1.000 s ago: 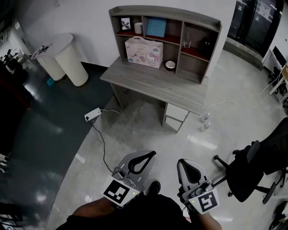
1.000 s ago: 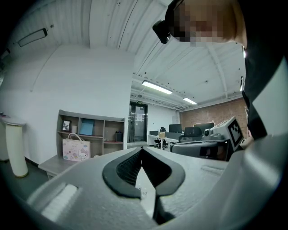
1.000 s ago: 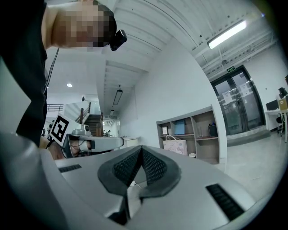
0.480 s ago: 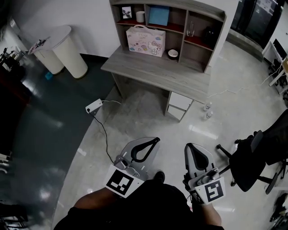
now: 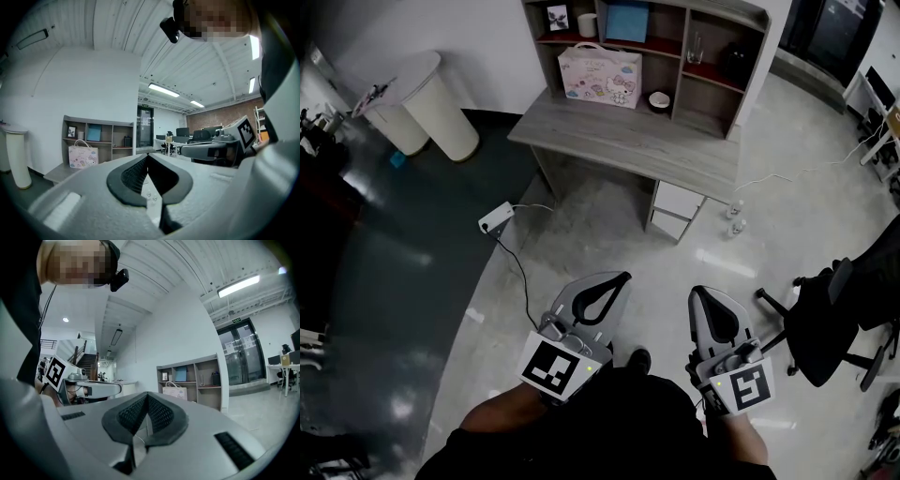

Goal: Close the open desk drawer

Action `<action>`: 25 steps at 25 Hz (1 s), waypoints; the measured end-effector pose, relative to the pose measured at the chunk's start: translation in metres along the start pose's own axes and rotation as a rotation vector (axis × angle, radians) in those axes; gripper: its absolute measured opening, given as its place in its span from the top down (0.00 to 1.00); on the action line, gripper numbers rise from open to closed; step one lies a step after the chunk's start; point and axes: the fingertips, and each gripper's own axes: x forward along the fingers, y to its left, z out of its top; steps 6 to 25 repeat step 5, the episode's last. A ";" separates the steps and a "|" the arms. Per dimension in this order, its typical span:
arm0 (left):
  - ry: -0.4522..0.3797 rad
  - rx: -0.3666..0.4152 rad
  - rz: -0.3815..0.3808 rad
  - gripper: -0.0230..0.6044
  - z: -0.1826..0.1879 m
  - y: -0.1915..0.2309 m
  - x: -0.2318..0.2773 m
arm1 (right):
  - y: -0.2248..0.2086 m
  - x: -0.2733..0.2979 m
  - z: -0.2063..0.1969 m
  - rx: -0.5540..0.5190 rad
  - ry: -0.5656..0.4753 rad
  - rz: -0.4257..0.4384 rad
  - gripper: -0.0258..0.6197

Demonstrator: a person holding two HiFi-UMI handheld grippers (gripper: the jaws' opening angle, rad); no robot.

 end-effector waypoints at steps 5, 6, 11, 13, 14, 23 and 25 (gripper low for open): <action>0.003 -0.004 -0.001 0.95 -0.001 0.002 0.002 | -0.001 0.002 -0.001 -0.001 0.005 0.001 0.95; 0.003 -0.004 -0.001 0.95 -0.001 0.002 0.002 | -0.001 0.002 -0.001 -0.001 0.005 0.001 0.95; 0.003 -0.004 -0.001 0.95 -0.001 0.002 0.002 | -0.001 0.002 -0.001 -0.001 0.005 0.001 0.95; 0.003 -0.004 -0.001 0.95 -0.001 0.002 0.002 | -0.001 0.002 -0.001 -0.001 0.005 0.001 0.95; 0.003 -0.004 -0.001 0.95 -0.001 0.002 0.002 | -0.001 0.002 -0.001 -0.001 0.005 0.001 0.95; 0.003 -0.004 -0.001 0.95 -0.001 0.002 0.002 | -0.001 0.002 -0.001 -0.001 0.005 0.001 0.95; 0.003 -0.004 -0.001 0.95 -0.001 0.002 0.002 | -0.001 0.002 -0.001 -0.001 0.005 0.001 0.95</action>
